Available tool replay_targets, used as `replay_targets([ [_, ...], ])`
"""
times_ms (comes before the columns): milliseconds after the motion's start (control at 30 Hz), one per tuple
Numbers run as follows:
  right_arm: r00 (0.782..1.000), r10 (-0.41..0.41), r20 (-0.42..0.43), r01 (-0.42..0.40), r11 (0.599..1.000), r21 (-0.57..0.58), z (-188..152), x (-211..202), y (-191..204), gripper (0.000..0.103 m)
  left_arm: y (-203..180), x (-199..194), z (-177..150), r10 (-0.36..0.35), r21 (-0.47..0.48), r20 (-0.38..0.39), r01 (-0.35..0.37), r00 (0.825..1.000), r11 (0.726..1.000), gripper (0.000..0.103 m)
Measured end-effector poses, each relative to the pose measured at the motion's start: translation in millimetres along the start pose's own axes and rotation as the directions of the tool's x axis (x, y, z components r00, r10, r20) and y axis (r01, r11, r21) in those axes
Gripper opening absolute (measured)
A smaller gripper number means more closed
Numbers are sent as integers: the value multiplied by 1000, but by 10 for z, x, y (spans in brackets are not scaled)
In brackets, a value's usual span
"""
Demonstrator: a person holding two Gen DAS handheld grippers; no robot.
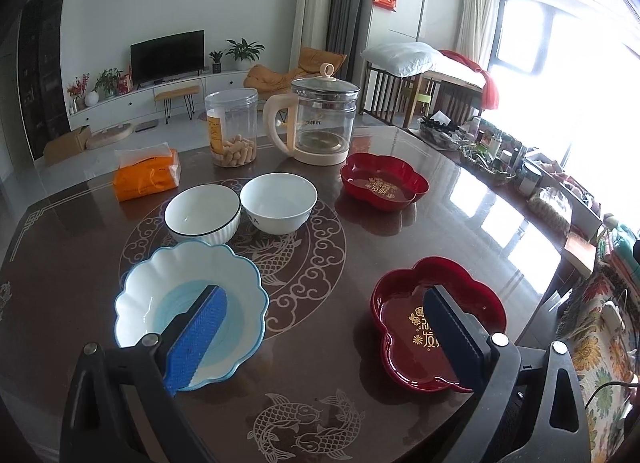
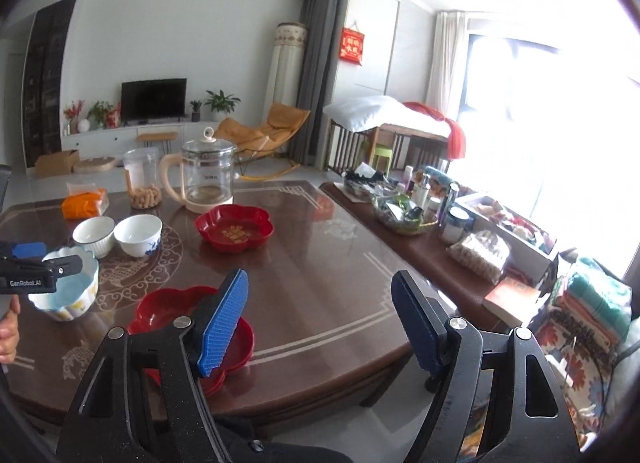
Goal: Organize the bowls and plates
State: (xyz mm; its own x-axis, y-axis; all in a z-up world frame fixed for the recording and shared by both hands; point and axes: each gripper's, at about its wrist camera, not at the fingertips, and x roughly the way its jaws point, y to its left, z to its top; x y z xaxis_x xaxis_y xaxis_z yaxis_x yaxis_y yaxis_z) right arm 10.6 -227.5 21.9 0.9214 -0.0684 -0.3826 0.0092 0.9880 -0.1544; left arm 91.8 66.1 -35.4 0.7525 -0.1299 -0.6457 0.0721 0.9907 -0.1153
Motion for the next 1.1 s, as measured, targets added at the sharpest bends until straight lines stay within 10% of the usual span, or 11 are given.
replay_targets([
  [567,981,132,-145,-154,976,-151,-109,261,180,77,-31,167,-39,2,68,-96,5,995,998,98],
  [1100,979,87,-185,-127,968,-215,-224,332,87,77,169,216,52,40,57,-128,-33,991,998,98],
])
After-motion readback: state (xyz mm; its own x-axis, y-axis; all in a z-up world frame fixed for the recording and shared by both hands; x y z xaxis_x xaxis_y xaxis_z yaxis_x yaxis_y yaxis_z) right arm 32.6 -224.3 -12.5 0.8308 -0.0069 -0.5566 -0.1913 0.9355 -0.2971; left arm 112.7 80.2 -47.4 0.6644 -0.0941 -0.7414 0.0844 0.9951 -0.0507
